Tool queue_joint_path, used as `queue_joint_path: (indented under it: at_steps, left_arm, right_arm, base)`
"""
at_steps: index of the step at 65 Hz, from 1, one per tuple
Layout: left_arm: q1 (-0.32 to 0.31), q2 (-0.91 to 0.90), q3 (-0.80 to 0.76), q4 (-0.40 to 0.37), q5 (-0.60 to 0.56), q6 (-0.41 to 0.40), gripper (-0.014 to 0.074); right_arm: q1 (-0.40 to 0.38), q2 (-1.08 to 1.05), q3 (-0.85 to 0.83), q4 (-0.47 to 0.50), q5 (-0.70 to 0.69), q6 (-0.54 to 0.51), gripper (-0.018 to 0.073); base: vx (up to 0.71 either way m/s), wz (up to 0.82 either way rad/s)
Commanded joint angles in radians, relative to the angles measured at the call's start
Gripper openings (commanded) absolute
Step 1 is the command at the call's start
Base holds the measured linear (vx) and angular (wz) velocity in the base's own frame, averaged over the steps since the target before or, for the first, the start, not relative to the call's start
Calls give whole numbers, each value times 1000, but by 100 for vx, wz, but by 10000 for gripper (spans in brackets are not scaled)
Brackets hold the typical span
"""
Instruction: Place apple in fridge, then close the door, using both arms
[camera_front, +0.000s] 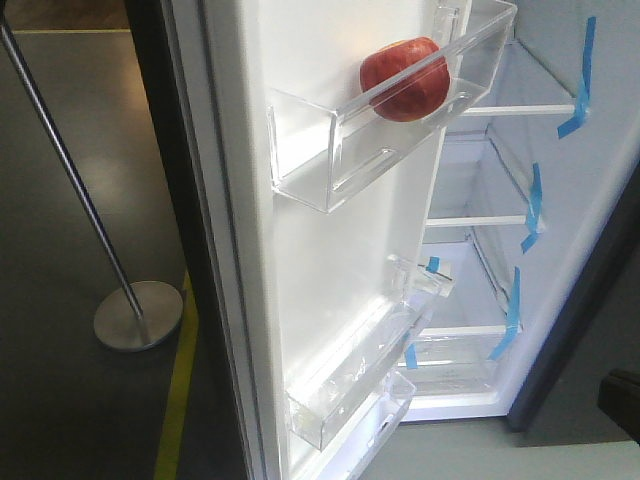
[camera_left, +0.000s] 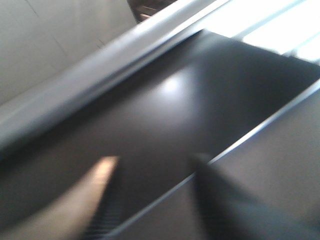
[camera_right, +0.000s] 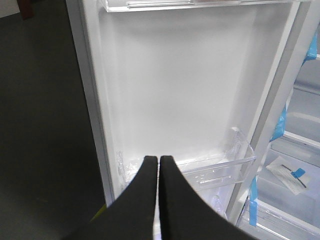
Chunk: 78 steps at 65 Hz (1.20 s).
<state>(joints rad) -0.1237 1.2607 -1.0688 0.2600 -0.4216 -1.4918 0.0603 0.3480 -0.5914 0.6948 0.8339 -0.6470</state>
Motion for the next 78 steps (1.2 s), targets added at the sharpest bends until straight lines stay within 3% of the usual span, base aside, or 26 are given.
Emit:
queue_joint_path:
  at_steps: [1, 12, 20, 33, 43, 56, 66, 78]
  left_arm:
    - [-6, 55, -92, 73, -134, -130, 521]
    - [-6, 186, -227, 433, -179, -479, 523]
    - [-6, 265, -307, 576, -201, -663, 523]
    - [-14, 317, -355, 598, -352, -662, 523]
    - [-64, 318, -355, 679, -399, -662, 523]
    - [-194, 318, -355, 769, -401, -662, 521]
    - [-313, 319, -355, 773, -369, -659, 501]
    - [-440, 320, -355, 812, -315, -553, 463]
  right_arm:
    - [-2, 9, -25, 31, -60, -5, -4]
    - [-2, 10, -25, 31, -60, -5, -3]
    - [-2, 10, -25, 33, -58, -5, -3]
    - [-2, 10, -25, 33, -60, -5, -3]
    - [-2, 10, -25, 33, -60, -6, -3]
    - [-2, 10, -25, 40, -60, -6, -3]
    - [-2, 10, -25, 86, -59, -5, -3]
    - [-2, 10, -25, 134, -63, -13, -3]
  base:
    - [0, 0]
    - [0, 0]
    - [0, 0]
    - [0, 0]
    - [0, 0]
    - [0, 0]
    - [0, 0]
    - [0, 0]
